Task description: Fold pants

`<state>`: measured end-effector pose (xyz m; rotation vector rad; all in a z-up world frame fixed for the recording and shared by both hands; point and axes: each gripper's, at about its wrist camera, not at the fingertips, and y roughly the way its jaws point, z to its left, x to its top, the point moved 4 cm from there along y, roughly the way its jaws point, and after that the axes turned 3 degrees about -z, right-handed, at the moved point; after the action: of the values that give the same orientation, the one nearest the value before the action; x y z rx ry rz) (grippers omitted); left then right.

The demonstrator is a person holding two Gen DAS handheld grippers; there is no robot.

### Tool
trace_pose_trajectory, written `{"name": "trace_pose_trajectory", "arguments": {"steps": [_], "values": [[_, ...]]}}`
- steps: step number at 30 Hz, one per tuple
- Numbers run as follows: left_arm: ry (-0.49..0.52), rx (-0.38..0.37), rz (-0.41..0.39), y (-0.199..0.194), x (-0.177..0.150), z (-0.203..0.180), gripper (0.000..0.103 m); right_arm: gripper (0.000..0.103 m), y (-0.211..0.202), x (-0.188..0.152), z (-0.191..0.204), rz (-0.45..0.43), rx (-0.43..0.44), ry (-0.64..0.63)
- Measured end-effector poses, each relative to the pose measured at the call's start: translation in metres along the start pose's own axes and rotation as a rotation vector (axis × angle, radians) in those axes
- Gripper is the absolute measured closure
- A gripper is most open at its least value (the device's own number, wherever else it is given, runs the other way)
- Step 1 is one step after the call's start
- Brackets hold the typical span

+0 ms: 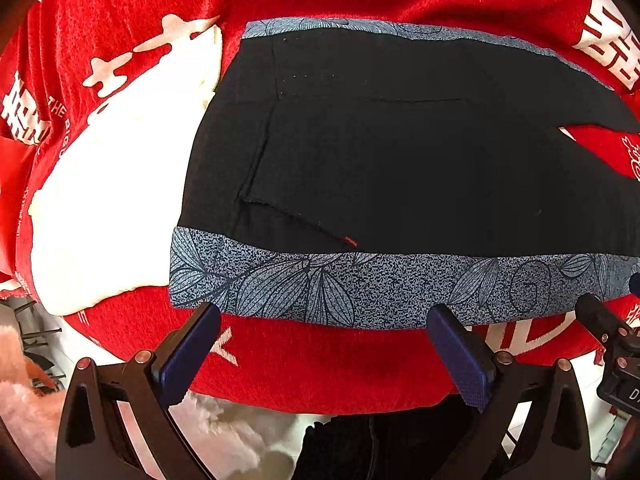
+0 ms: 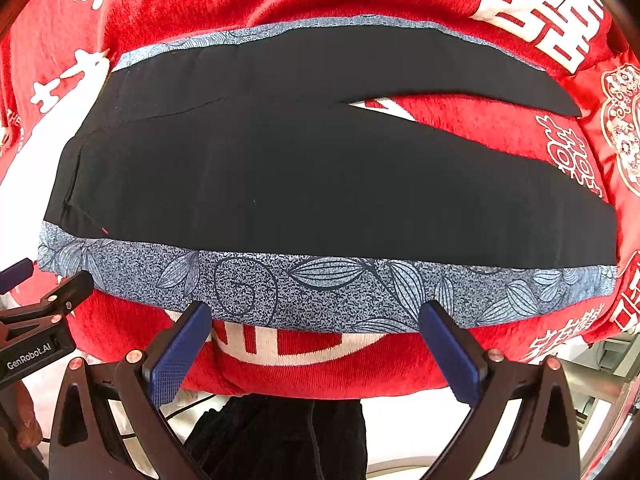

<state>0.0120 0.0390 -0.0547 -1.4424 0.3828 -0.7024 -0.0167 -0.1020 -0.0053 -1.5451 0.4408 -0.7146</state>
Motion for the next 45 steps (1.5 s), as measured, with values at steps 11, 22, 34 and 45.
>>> {"name": "trace_pose_trajectory", "arguments": {"steps": [11, 22, 34, 45], "values": [[-0.054, -0.086, -0.029, -0.004, 0.001, 0.012, 0.0, 0.0, -0.001, 0.002, -0.007, -0.013, 0.114, 0.053], [-0.118, -0.227, -0.104, -0.008, -0.002, 0.041, 0.0, 0.0, 0.004, -0.013, -0.014, 0.012, 0.347, 0.167], [-0.288, -0.457, -0.04, 0.059, -0.031, 0.066, 0.0, 0.053, 0.086, -0.059, -0.035, 0.112, 0.863, 0.448], [-0.323, -0.363, -0.077, 0.053, -0.008, 0.059, 0.034, 0.075, 0.097, -0.052, -0.04, 0.051, 1.028, 0.535]]}}
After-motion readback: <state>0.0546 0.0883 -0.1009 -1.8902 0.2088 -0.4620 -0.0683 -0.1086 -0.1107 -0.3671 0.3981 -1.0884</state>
